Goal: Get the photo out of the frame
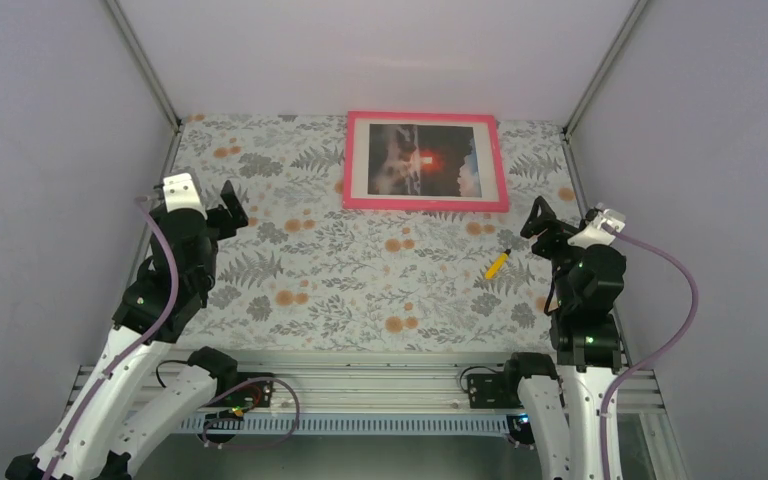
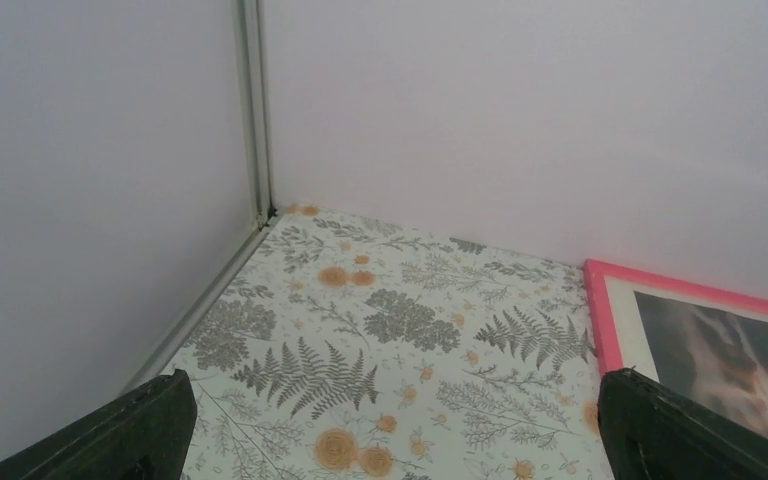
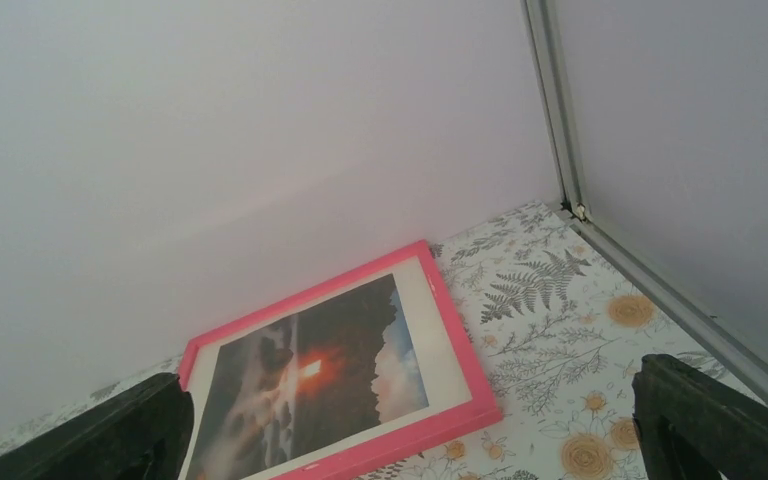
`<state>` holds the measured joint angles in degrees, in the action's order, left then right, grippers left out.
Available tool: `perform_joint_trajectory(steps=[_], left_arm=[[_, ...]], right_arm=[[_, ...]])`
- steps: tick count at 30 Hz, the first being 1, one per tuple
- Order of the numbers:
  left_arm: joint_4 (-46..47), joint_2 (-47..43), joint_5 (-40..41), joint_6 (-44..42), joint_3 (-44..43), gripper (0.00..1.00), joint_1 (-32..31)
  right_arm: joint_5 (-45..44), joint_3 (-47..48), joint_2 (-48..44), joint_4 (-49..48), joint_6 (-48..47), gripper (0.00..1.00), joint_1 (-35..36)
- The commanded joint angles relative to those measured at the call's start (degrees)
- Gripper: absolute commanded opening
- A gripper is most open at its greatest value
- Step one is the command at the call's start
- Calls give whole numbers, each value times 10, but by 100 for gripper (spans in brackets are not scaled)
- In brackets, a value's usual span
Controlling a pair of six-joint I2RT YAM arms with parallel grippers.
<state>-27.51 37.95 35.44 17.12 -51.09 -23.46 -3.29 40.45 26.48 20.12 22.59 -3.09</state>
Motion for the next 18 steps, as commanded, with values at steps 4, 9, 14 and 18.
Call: perform_joint_trajectory(steps=[4, 9, 14, 18], left_arm=[[8, 11, -23, -4, -3, 100, 8], [17, 19, -55, -7, -6, 100, 15], [7, 44, -103, 16, -17, 100, 15], [-2, 95, -148, 47, -33, 100, 15]], right_arm=[[10, -11, 5, -24, 15, 100, -4], [46, -19, 31, -47, 20, 100, -4], [68, -30, 82, -78, 22, 100, -4], [86, -30, 136, -101, 24, 100, -4]])
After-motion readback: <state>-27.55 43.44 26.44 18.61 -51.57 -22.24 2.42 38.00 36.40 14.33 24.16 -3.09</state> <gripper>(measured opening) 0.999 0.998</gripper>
